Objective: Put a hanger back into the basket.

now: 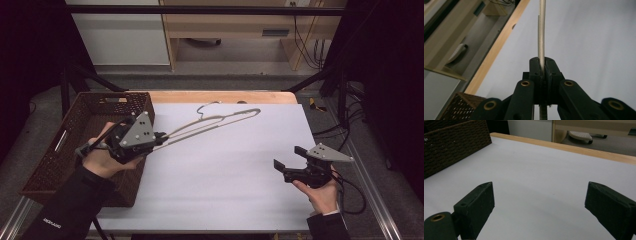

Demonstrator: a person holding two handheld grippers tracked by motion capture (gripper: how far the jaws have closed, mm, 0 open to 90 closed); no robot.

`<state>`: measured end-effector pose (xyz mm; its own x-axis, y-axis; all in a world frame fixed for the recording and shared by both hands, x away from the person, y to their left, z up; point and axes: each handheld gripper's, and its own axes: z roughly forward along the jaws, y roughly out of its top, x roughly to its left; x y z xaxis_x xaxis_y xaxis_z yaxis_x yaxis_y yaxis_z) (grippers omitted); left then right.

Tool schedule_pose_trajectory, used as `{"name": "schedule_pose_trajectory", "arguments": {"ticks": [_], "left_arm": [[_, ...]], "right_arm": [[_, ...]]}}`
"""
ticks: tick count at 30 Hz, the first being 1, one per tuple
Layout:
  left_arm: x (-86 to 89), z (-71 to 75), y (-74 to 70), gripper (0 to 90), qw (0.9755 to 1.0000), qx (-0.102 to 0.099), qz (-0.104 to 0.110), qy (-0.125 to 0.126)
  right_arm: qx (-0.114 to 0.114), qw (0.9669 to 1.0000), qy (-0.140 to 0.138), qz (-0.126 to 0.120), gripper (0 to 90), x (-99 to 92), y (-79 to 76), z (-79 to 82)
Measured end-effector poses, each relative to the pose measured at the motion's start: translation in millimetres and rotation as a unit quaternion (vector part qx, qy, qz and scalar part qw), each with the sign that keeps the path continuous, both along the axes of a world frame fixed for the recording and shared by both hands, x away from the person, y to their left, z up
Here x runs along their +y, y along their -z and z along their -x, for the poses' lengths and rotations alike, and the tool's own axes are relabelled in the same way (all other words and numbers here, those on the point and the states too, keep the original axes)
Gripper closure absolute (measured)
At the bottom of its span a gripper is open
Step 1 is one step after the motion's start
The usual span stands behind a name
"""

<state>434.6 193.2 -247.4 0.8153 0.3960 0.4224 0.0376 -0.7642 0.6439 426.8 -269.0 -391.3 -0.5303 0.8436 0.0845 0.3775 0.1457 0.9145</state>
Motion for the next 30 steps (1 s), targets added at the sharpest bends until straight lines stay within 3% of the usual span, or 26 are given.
{"name": "schedule_pose_trajectory", "arguments": {"ticks": [6,12,13,18,30], "left_arm": [[31.9,-9.1,-9.4,85.8,0.9990,-0.005,0.022,-0.038],[61.8,-12.1,-17.9,85.8,0.9962,-0.013,0.040,-0.076],[67.3,-12.5,-19.0,85.8,0.9949,-0.015,0.052,-0.085],[90.7,-11.9,-25.9,85.7,0.9914,-0.025,0.069,-0.109],[146.6,-9.0,-26.0,85.8,0.9820,-0.046,0.080,-0.165]], "right_arm": [[-0.003,1.0000,-0.005,0.006,7.1,2.1,1.3,2.9],[-0.006,0.9997,-0.017,0.015,5.8,5.5,3.3,4.3],[-0.006,0.9997,-0.017,0.016,5.8,5.9,3.5,4.3],[-0.005,0.9997,-0.020,0.016,6.1,7.4,4.3,4.3],[-0.003,0.9994,-0.026,0.021,6.2,9.4,4.0,4.4]]}}
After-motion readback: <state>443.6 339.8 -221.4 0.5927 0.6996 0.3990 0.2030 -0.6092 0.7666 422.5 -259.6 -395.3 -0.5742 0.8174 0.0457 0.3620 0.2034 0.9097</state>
